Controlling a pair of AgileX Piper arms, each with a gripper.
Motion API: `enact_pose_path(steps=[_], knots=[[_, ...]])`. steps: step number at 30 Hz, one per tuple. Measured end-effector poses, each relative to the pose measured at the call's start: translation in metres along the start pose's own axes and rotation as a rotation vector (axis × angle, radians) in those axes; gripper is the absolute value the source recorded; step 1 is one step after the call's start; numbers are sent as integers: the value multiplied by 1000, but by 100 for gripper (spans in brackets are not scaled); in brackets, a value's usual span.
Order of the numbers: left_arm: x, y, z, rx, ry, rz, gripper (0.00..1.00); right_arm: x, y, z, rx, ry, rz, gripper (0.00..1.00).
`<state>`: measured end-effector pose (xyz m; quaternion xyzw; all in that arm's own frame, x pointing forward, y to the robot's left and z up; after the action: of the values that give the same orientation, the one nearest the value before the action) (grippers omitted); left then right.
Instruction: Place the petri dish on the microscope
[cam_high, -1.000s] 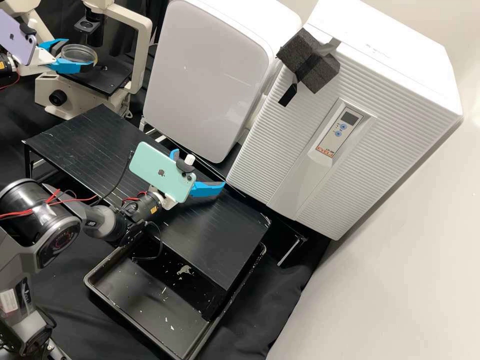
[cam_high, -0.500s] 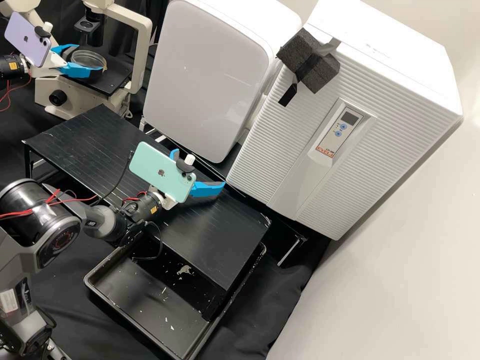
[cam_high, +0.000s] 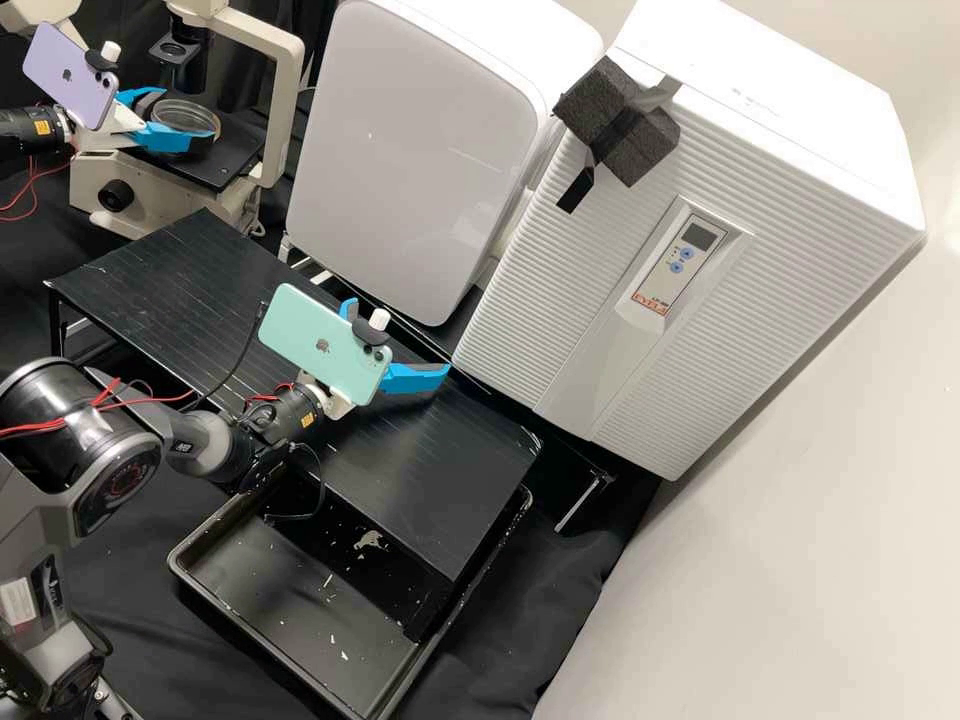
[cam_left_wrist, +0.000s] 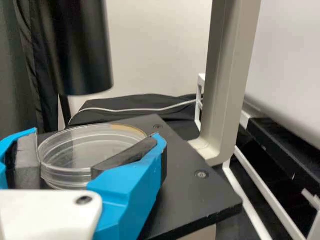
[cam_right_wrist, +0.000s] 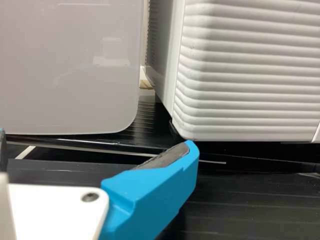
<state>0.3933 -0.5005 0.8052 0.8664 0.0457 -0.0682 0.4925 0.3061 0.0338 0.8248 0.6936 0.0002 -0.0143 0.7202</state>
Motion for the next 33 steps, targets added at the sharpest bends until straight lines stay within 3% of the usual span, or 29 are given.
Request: enact_pose_path(steps=[5,6,33], knots=[[1,-3,-1,0,2,-6,0,0,0,0,0,0,0,100],[2,-4,-1,0,2,-8,100,0,0,0,0,0,0,100],[-3,-7,-11,-15,31,-1,100,0,0,0,0,0,0,100]])
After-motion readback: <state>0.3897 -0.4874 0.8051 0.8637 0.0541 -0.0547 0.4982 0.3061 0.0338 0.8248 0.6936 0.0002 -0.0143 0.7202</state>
